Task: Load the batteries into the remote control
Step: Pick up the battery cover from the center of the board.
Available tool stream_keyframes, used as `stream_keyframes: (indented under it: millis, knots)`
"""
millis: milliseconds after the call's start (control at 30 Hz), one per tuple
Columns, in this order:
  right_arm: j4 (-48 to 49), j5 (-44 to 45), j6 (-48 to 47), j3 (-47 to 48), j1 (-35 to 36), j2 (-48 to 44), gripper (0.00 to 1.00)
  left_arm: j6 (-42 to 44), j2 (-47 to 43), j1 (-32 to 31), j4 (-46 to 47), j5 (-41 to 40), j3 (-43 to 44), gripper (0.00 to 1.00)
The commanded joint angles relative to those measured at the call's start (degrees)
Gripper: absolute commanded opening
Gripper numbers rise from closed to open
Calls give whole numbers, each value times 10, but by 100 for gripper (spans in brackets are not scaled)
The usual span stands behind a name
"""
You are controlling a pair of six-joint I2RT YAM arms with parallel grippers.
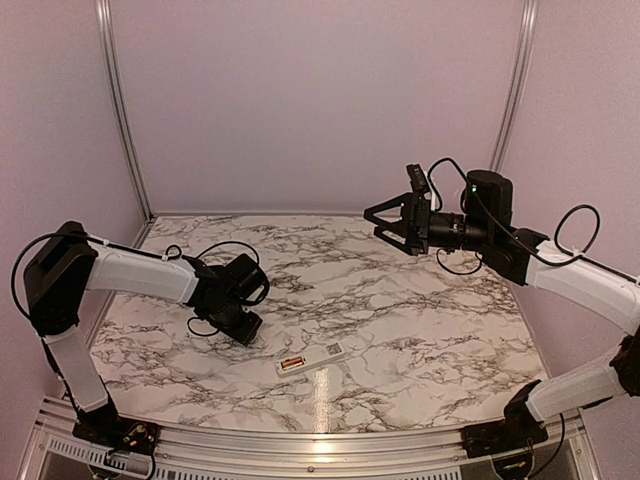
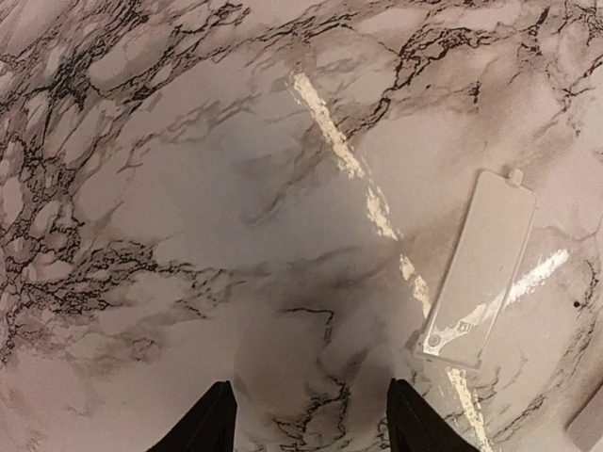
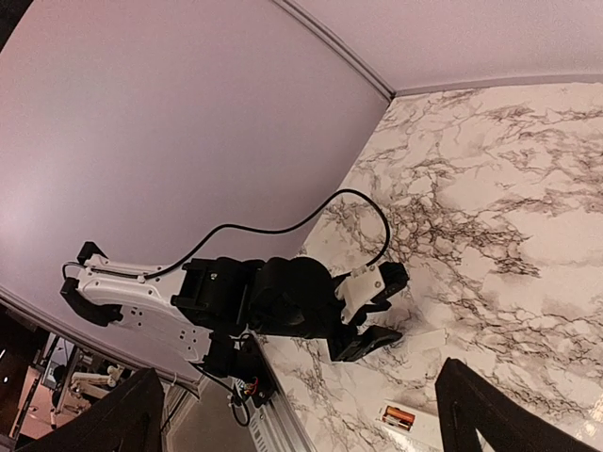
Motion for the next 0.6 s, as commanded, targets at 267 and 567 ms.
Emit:
stream_keyframes:
  millis: [267,567]
  knots:
    - [18,-6,5,-8,-5,-4,99,0,-48,-24,10,87,-11,57]
    - [19,-5,4,-10,-4,-3,99,-3,8,-32,-10,61,34,53]
